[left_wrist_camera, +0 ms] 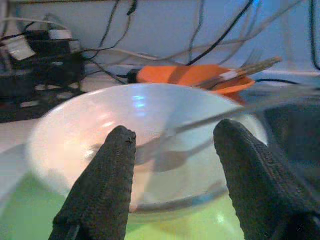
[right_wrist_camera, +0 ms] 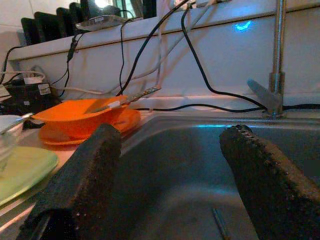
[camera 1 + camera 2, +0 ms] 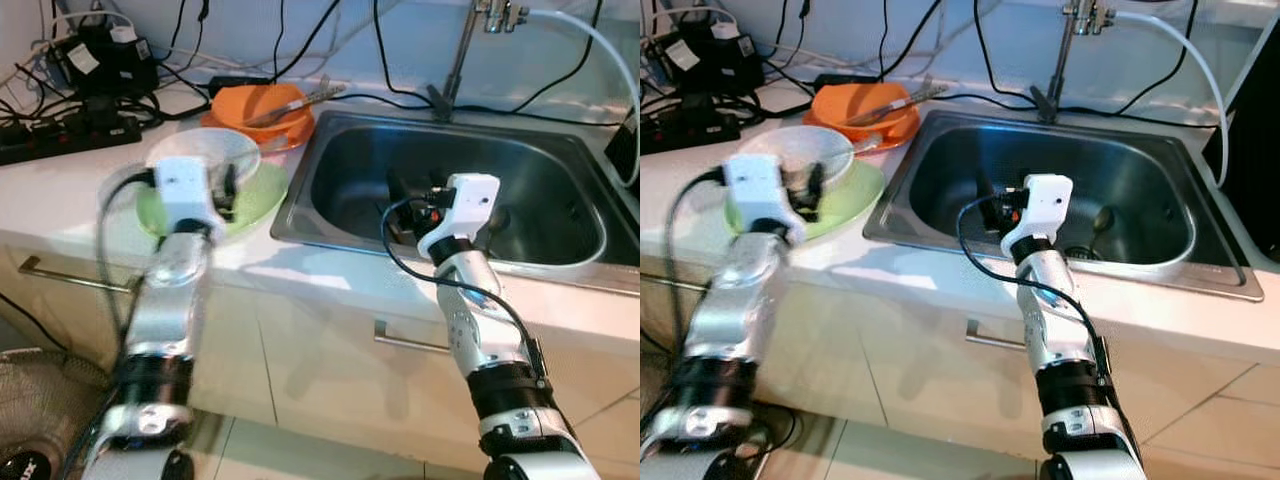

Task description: Kitchen organization

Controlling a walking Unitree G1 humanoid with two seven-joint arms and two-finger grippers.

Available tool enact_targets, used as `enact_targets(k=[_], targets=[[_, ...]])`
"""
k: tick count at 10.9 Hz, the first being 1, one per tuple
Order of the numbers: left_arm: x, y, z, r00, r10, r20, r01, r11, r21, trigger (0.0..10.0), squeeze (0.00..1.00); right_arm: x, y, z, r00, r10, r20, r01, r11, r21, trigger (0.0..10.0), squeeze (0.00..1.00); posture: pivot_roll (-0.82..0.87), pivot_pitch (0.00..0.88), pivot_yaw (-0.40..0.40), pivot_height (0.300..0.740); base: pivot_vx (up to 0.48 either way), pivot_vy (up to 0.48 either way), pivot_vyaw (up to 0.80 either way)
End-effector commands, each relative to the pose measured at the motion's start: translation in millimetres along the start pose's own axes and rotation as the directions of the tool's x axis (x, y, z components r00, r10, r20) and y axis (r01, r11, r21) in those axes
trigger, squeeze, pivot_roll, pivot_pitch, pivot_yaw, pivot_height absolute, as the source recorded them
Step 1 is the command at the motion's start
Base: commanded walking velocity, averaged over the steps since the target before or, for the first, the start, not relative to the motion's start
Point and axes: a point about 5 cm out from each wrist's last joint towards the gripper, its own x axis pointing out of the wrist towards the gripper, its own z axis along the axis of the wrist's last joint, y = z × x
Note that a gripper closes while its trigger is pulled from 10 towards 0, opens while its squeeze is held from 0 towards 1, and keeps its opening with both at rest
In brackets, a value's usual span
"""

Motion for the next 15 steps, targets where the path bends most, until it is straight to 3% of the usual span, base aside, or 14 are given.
enact_targets(k=[1,3,5,6,7,9,10,13,14,15], targets=[[-2.3,7.4,-1,0.999,0.03,-0.015,-0.03,1.0,0.003,10.0,0.0,3.0,-0.1,2,1.0,0.0,0.005,0.0,1.0,0.003,10.0,0.0,0.17,0.014,-0.003,0.74,0.0,0.0,0.0],[-3.9,19.0,6,0.998,0.062,-0.002,-0.062,0.998,0.026,10.0,0.0,3.5,0.5,1,1.0,0.001,0.004,-0.001,1.0,0.001,10.0,0.0,0.18,0.014,-0.005,0.74,0.0,0.0,0.0],[-1.0,11.7,28,0.997,0.022,0.072,-0.026,0.998,0.05,10.0,0.0,4.1,-1.3,2,1.0,-0.005,0.006,0.005,1.0,0.001,10.0,0.0,0.18,0.016,-0.007,0.74,0.0,0.0,0.0],[-1.0,-3.1,46,0.987,-0.079,0.141,0.061,0.989,0.131,10.0,0.0,5.0,-3.3,3,1.0,-0.015,0.009,0.015,1.0,0.001,10.0,0.0,0.18,0.02,-0.006,0.74,0.0,0.0,0.0],[-3.7,-14.7,53,0.968,-0.186,0.171,0.138,0.955,0.263,10.0,0.0,4.9,-3.8,2,1.0,-0.019,0.008,0.019,1.0,0.003,10.0,0.0,0.18,0.023,-0.007,0.74,0.0,0.0,0.0],[-4.9,-26.0,52,0.938,-0.309,0.158,0.209,0.866,0.454,10.0,0.0,3.9,-3.0,-1,1.0,-0.026,0.001,0.026,1.0,0.013,10.0,0.0,0.19,0.024,-0.002,0.74,0.0,0.0,0.0],[-0.3,-29.9,44,0.926,-0.366,0.095,0.236,0.755,0.611,10.0,0.0,3.8,-2.1,-1,0.999,-0.033,0.004,0.033,0.999,0.019,10.0,0.0,0.18,0.026,0.01,0.74,0.0,0.0,0.0],[10.2,-36.1,30,0.894,-0.446,-0.041,0.3,0.529,0.794,10.0,0.0,0.0,-6.6,-2,0.998,-0.059,0.007,0.059,0.998,0.017,10.0,0.0,0.17,0.038,0.028,0.74,0.0,0.0,0.0],[16.6,-40.9,28,0.884,-0.464,-0.058,0.311,0.489,0.815,10.0,0.0,-1.6,-6.3,-2,0.998,-0.065,0.009,0.065,0.998,0.017,10.0,0.0,0.16,0.043,0.033,0.74,0.0,0.0,0.0],[18.2,-44.3,28,0.876,-0.478,-0.066,0.323,0.478,0.817,10.0,0.0,-2.2,-6.2,-2,0.998,-0.067,0.01,0.067,0.998,0.018,10.0,0.0,0.16,0.048,0.04,0.74,0.0,0.0,0.0]])
